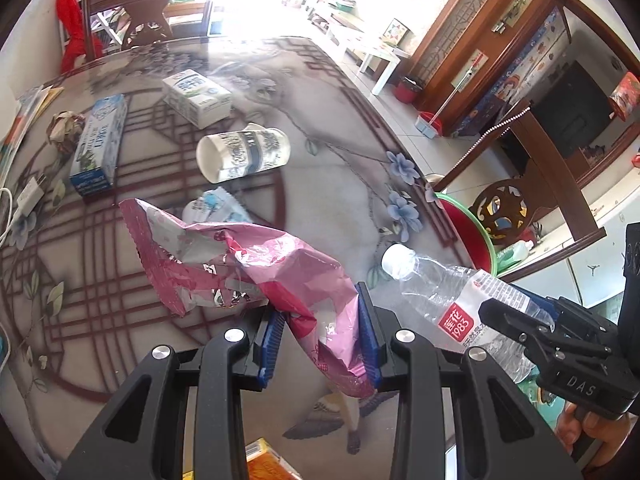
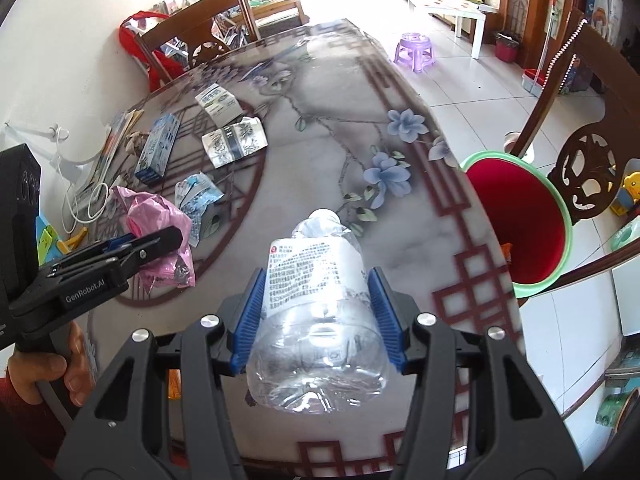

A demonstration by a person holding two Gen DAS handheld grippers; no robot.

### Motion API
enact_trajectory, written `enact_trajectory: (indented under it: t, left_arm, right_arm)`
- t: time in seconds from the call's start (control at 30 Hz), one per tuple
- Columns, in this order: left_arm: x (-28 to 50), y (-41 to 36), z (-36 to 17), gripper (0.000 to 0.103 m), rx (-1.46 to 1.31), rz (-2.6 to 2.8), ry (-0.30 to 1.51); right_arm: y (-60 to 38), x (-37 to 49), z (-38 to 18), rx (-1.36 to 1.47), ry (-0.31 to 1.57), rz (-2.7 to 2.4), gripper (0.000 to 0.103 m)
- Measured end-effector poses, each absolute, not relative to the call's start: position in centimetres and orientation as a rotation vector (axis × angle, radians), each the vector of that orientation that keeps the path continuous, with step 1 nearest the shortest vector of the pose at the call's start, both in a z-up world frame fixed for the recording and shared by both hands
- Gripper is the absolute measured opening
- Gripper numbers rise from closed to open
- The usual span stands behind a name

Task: Collect trash
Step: 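Carry the water bottle to the red bucket and open the right gripper while the left carries the pink bag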

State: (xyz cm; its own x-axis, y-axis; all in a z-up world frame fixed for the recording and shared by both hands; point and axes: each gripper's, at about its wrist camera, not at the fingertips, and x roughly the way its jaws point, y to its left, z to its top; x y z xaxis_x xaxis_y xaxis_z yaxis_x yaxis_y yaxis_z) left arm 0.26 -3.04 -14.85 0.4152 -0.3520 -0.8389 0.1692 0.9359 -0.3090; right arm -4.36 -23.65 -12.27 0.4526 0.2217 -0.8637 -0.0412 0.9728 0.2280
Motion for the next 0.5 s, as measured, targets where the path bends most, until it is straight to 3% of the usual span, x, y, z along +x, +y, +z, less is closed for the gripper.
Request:
enact_trajectory:
  t: [0.5]
  left_arm:
    - [1.1,-7.6,-14.0,0.031,-0.156,-0.425,1.089]
  right_arm:
    - [-27.1,-4.4,-11.4,0.213,1.057,0.095,0.05]
